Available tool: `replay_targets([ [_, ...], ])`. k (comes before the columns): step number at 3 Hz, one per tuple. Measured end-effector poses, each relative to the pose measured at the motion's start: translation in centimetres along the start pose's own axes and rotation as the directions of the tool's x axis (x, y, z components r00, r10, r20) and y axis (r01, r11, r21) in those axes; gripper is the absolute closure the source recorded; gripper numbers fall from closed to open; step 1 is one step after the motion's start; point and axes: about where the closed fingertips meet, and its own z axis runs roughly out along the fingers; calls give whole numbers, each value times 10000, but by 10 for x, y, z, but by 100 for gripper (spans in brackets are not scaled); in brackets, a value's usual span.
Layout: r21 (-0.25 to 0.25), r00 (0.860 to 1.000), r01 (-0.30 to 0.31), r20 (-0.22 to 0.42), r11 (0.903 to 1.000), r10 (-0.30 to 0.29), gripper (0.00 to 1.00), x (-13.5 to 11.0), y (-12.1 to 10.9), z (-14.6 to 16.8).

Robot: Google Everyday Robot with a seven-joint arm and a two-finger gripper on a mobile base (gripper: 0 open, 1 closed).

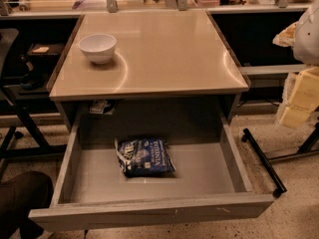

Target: Pick blue chip bag from top drawer and place on counter

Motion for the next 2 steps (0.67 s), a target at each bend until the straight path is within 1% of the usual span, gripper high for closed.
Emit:
replay_targets([
  [1, 0, 10000, 0, 0, 10000, 0, 0, 0, 0, 0],
  [2, 41, 9994, 97, 334, 9999, -98, 0, -12, 8, 13],
])
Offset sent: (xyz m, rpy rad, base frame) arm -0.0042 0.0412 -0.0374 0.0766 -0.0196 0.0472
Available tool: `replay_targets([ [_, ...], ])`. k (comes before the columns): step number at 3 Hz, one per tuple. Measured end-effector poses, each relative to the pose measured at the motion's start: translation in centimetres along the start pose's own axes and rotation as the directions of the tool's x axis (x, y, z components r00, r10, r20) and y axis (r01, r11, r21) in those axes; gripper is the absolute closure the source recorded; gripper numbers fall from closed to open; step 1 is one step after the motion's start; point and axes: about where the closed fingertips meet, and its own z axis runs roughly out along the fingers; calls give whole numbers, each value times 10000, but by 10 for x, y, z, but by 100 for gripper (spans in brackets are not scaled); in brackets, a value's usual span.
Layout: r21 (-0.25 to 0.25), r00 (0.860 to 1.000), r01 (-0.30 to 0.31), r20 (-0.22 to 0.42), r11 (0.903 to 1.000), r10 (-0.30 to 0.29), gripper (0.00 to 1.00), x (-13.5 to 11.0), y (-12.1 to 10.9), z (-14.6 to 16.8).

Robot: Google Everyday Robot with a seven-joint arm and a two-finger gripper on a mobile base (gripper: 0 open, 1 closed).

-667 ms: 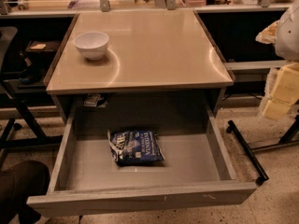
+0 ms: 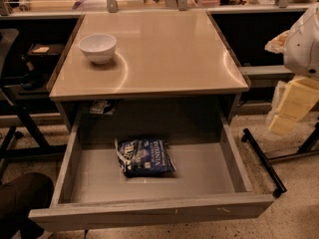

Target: Pick blue chip bag from top drawer and place on counter

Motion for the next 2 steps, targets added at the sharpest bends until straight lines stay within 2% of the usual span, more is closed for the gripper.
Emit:
replay_targets([
  [1, -511, 9953, 388, 910, 9979, -341, 0, -44, 25, 42],
  [2, -1033, 9807, 1151, 1701, 9880, -965, 0, -92, 47, 90],
])
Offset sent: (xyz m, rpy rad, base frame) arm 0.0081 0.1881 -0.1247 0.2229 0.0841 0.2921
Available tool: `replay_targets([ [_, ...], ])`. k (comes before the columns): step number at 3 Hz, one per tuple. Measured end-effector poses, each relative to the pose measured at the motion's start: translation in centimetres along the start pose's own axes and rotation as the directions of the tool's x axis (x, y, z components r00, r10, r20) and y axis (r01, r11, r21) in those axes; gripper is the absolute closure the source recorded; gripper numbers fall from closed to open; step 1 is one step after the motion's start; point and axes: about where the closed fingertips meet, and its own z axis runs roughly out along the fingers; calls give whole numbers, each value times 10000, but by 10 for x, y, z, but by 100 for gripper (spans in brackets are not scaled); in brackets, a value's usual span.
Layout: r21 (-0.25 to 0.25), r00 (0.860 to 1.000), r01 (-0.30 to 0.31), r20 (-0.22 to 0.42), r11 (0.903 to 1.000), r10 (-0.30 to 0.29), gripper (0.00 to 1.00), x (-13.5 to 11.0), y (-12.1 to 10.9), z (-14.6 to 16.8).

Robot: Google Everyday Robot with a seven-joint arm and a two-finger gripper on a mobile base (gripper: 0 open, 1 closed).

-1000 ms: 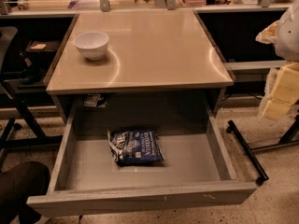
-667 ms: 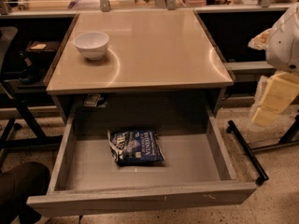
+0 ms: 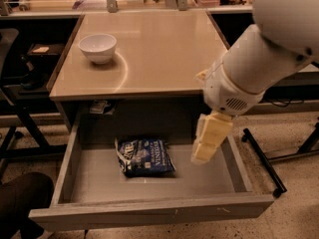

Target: Pick blue chip bag from top drawer and place on counter

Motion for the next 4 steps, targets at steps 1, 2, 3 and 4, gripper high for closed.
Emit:
replay_targets([
  [1, -467, 9978, 526, 434, 9975, -506, 0, -35, 0, 54],
  [2, -430, 9985, 418, 382, 9982, -402, 0, -33, 4, 58],
  [3, -330, 9998, 66, 176, 9994, -60, 0, -27, 0, 97],
  [4, -350, 9997, -217, 120, 9992, 221, 0, -21, -13, 150],
])
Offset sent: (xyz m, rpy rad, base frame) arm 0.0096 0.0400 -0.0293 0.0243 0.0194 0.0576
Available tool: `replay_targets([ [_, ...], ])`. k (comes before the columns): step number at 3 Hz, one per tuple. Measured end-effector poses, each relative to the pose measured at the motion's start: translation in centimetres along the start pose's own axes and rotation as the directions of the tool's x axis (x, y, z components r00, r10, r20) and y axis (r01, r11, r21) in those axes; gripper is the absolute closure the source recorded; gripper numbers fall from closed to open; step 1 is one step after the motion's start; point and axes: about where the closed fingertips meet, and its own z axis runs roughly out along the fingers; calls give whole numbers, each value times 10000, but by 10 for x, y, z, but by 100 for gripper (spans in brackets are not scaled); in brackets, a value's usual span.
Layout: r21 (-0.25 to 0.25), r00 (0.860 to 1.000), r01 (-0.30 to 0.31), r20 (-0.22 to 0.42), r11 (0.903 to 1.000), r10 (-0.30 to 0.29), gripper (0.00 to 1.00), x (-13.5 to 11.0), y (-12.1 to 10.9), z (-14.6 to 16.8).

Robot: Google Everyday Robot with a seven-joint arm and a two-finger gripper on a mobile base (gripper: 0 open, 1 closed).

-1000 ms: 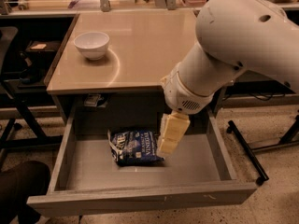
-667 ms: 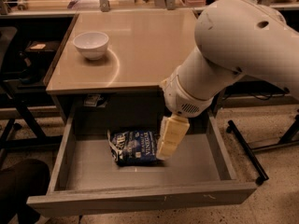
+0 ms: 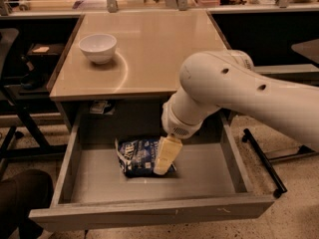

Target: Pick blue chip bag from top drawer and place on counter

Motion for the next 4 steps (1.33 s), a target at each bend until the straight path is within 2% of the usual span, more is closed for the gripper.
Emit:
replay_targets([
  [1, -358, 9999, -43, 163, 9994, 48, 0, -2, -22, 81],
  [2, -473, 9998, -54, 186, 9989, 63, 0, -1, -22, 92],
  [3, -629, 9989, 200, 430, 9978, -173, 0, -3, -18, 96],
  [4, -787, 9974, 375, 651, 9962, -324, 0, -4, -15, 120],
])
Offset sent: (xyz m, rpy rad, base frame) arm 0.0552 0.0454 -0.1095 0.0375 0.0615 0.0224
